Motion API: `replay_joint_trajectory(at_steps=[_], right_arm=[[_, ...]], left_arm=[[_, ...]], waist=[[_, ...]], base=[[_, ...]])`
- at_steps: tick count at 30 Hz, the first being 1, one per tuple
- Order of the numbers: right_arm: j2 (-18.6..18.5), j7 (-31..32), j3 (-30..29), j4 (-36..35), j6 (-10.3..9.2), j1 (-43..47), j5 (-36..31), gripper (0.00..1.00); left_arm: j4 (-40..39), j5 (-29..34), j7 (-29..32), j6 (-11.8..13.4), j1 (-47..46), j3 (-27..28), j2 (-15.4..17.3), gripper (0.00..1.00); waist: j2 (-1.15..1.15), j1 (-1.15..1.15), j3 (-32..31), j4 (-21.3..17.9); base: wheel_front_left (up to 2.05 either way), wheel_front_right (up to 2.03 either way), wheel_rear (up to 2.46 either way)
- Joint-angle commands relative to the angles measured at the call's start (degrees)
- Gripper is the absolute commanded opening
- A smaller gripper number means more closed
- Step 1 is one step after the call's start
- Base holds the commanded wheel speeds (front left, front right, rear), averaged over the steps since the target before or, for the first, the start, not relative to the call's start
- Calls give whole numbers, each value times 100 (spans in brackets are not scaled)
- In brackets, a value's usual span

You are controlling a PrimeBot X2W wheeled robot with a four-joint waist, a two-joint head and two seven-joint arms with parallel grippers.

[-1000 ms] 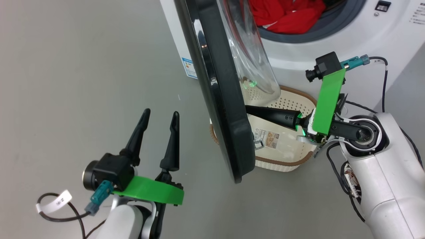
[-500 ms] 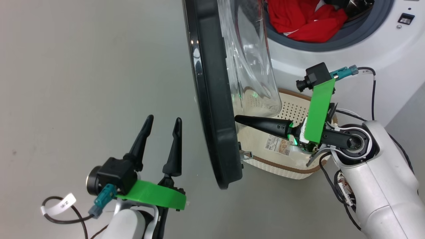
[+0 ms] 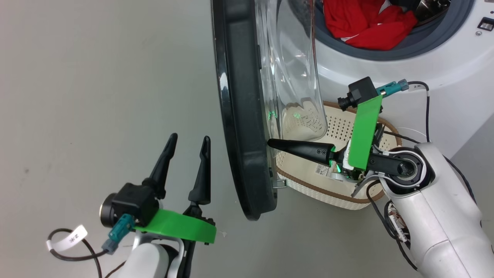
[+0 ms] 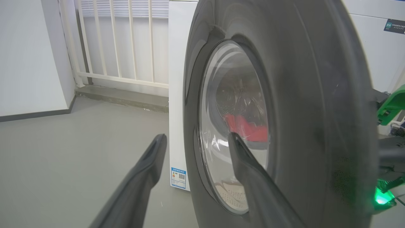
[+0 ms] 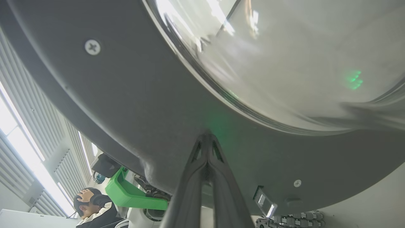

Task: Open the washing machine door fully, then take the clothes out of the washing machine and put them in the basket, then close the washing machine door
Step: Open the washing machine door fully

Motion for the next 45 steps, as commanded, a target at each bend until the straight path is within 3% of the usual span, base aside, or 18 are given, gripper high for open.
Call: replay_joint_trajectory(at_steps=[1, 17, 22, 26, 27, 29, 30, 32, 34, 45], right_arm=[[153, -33, 134, -130, 43, -102, 59, 0], [153, -178, 263, -39, 43, -263, 42, 0], [112, -391, 195, -260, 43, -215, -309, 0], [-49, -701, 136, -679, 43, -54, -974, 0], [-102, -808, 131, -817, 43, -2, -1204, 3], [-228, -1067, 142, -1116, 43, 120, -1758, 60], [-286, -1192, 163, -1271, 43, 193, -2037, 60], [-374, -1480, 174, -1554, 43, 363, -2564, 84], [-395, -1731, 153, -1760, 43, 561, -2963, 100], [-460, -3351, 41, -2526, 43, 1532, -5061, 100]], left_arm=[[-177, -54, -45, 52, 37, 205, 126, 100], [-271, -72, -45, 92, 133, 296, 126, 100], [-273, -93, -45, 82, 148, 303, 126, 100], [-259, -118, -45, 66, 160, 310, 126, 100], [-252, -123, -45, 63, 164, 312, 126, 100], [-242, -140, -45, 52, 177, 319, 126, 100], [-234, -143, -45, 46, 184, 323, 126, 100], [-213, -149, -45, 33, 202, 331, 126, 100], [-185, -143, -45, 23, 222, 340, 126, 100], [-98, -45, -45, -70, 398, 467, 126, 100]], waist=[[0, 0, 5, 2], [0, 0, 22, 3], [0, 0, -1, -2], [0, 0, -19, -4], [0, 0, -25, -4], [0, 0, -40, -4], [0, 0, -52, -4], [0, 0, -85, -7], [0, 0, -128, -11], [0, 0, -353, -47]], base=[[0, 0, 0], [0, 0, 0], [0, 0, 0], [0, 0, 0], [0, 0, 0], [0, 0, 0], [0, 0, 0], [0, 0, 0], [0, 0, 0], [0, 0, 0]])
